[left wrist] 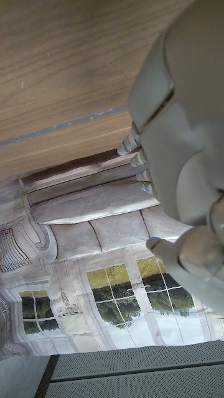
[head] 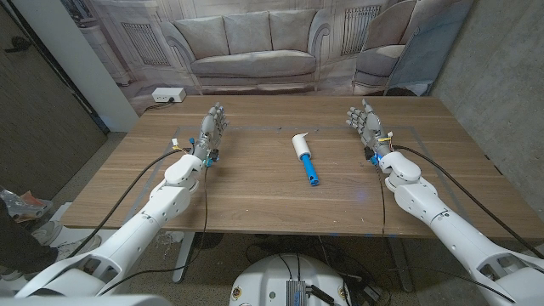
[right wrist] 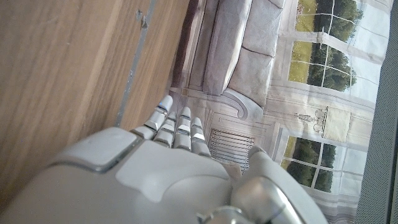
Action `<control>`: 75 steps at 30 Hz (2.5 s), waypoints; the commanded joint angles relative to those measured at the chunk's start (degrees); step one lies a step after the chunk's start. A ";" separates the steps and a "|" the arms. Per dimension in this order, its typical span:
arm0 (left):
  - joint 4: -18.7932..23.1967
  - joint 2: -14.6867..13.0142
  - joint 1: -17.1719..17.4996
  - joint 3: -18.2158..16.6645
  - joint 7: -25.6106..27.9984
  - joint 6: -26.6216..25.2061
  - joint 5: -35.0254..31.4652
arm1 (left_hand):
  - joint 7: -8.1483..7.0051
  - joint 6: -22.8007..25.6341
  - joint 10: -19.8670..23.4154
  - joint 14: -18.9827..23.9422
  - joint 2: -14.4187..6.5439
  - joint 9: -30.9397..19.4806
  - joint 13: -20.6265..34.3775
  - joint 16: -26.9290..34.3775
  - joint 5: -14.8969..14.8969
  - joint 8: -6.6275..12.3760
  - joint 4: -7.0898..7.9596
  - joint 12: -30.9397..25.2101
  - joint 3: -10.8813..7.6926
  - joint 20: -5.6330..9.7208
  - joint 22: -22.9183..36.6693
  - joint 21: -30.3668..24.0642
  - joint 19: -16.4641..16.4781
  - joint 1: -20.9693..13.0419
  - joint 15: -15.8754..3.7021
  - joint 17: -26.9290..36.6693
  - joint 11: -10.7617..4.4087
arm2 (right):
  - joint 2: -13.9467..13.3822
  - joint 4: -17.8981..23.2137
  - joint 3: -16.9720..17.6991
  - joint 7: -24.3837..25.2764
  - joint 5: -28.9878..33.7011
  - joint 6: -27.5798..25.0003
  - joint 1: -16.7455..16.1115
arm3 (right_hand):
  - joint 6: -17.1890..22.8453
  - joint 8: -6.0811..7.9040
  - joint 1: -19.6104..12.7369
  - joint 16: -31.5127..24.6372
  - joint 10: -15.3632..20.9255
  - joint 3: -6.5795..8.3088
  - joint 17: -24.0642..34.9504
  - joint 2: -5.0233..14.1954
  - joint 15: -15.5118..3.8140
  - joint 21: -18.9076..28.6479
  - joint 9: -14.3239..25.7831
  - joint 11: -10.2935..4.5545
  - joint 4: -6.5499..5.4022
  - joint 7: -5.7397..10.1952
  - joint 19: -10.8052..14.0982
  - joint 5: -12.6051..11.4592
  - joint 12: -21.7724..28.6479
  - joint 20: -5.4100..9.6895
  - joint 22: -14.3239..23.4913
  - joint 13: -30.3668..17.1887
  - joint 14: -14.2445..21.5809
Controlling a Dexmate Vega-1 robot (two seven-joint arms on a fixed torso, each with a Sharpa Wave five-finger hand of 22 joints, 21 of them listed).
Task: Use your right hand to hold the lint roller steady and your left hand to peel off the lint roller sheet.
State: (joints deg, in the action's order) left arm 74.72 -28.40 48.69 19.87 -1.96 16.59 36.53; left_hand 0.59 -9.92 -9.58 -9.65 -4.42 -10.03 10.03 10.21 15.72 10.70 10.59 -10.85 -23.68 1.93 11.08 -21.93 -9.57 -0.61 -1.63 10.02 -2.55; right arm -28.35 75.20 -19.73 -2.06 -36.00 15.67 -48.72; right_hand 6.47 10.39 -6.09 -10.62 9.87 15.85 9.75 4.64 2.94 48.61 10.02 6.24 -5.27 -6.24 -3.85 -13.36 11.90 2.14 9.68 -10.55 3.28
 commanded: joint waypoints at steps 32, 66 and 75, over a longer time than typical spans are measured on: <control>-0.81 5.08 0.42 -5.51 -4.25 -3.04 -6.10 | -4.03 1.27 2.80 1.81 -0.70 -0.85 1.05 1.14 -0.62 0.98 -3.06 -1.55 1.31 -11.08 0.62 -1.24 0.12 -3.44 6.80 0.66 4.41 | -5.50 14.99 1.17 11.99 22.80 -8.59 -6.71 | 3.08 1.30 -10.58 -0.26 4.27 4.32 0.41 0.70 3.50 -4.14 0.98 1.88 8.75 4.03 1.51 2.22 1.43 -5.30 0.43 -0.71 5.71; -5.75 7.28 -3.12 -6.02 -8.04 -3.51 -7.80 | -4.06 1.50 2.70 1.98 -0.85 -0.81 1.07 1.11 -1.40 0.88 -3.56 -1.41 0.90 -11.45 0.74 -1.13 0.03 -4.62 6.98 0.78 4.47 | -17.02 35.77 -6.85 21.13 42.50 -28.61 -8.86 | 8.74 2.62 -12.40 -1.02 8.87 6.28 0.63 3.46 1.93 -5.25 0.99 1.08 9.78 5.18 2.66 2.96 3.02 -4.92 0.57 -0.70 8.15; -7.19 7.79 -3.99 -6.19 -9.51 -3.67 -7.89 | -4.02 1.54 2.69 2.00 -0.90 -0.80 1.08 1.11 -1.58 0.85 -3.60 -1.39 0.84 -11.46 0.77 -1.11 0.02 -4.81 7.00 0.81 4.48 | -18.45 40.89 -9.83 21.59 47.98 -37.50 -8.44 | 10.93 2.93 -12.99 -1.66 10.51 7.28 0.73 4.70 0.83 -5.21 0.98 0.26 9.76 5.75 4.21 2.90 3.46 -4.42 0.62 -0.66 10.50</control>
State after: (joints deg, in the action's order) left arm 69.44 -21.31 45.94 13.85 -9.80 12.92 28.92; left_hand -3.37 -8.59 -6.82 -7.78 -5.17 -10.66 10.81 11.53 14.17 11.38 7.18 -12.40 -22.62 -9.27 11.59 -23.05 -9.49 -5.15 5.15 10.53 1.83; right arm -44.50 109.93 -26.41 18.47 5.09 -11.92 -57.28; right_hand 16.44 12.99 -18.87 -11.69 19.75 22.55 10.28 8.44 3.91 43.39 10.79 6.76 4.43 -0.63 -0.23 -10.60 15.05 -2.24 10.00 -11.07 12.84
